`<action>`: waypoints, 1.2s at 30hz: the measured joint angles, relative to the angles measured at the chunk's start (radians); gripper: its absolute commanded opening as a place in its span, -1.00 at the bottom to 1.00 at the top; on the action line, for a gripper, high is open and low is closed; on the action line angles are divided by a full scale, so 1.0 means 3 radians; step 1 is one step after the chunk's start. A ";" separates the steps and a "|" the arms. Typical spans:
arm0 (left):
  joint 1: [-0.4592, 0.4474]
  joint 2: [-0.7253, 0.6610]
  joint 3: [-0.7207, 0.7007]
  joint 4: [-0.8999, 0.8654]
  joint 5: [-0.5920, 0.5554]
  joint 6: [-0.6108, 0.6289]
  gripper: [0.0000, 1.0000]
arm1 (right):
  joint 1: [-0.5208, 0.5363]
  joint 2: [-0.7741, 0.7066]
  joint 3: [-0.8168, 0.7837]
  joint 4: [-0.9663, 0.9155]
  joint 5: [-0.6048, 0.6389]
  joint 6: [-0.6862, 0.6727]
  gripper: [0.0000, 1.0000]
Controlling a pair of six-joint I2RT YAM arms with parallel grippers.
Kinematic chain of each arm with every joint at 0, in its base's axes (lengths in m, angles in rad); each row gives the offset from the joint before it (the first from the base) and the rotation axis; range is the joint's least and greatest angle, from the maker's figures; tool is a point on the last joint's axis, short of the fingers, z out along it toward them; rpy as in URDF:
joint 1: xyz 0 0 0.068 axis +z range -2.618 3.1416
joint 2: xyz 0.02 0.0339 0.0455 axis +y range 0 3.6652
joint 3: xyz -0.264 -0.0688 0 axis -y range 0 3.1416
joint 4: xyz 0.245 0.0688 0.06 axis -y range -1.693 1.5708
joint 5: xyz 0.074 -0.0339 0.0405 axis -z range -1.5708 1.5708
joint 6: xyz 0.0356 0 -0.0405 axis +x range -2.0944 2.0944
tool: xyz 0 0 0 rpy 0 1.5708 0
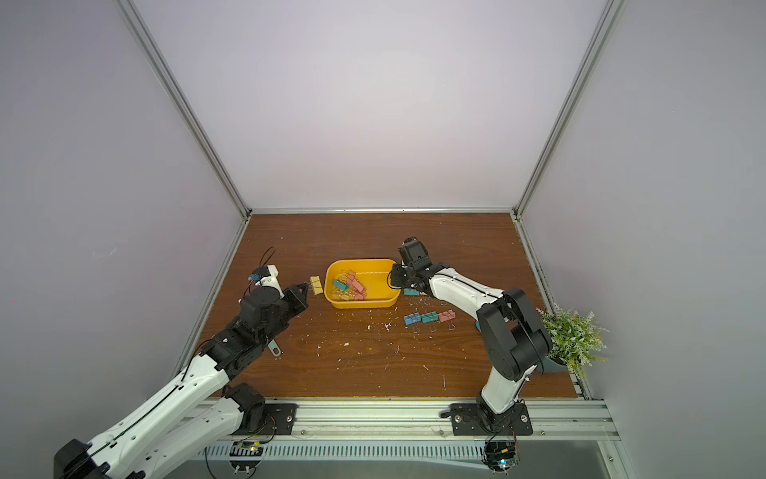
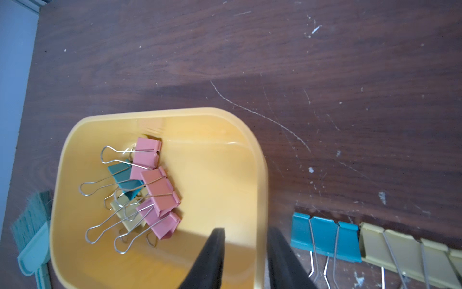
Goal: Take out the binder clips from the storage box
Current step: Place the binder clip at the center of the board.
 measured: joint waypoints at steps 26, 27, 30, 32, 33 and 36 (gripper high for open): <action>0.0003 0.0374 -0.0860 0.0146 -0.0518 -0.2266 -1.00 | 0.0156 -0.1027 -0.0607 0.0422 -0.0364 0.0490 -0.09; 0.0003 0.0418 -0.0875 0.0187 -0.0506 -0.2322 -1.00 | 0.0201 -0.1027 -0.0607 0.0445 -0.0369 0.0500 -0.09; 0.0003 0.0511 -0.0884 0.0257 -0.0470 -0.2430 -0.99 | 0.0313 -0.1024 -0.0607 0.0510 -0.0371 0.0523 -0.09; 0.0003 0.0561 -0.0881 0.0280 -0.0456 -0.2506 -0.98 | 0.0371 -0.1001 -0.0603 0.0538 -0.0374 0.0534 -0.09; 0.0003 0.0580 -0.0879 0.0290 -0.0456 -0.2555 -0.98 | 0.0397 -0.0978 -0.0596 0.0547 -0.0374 0.0539 -0.08; 0.0003 0.0595 -0.0879 0.0312 -0.0449 -0.2641 -0.47 | 0.0464 -0.0875 -0.0580 0.0561 -0.0375 0.0548 -0.08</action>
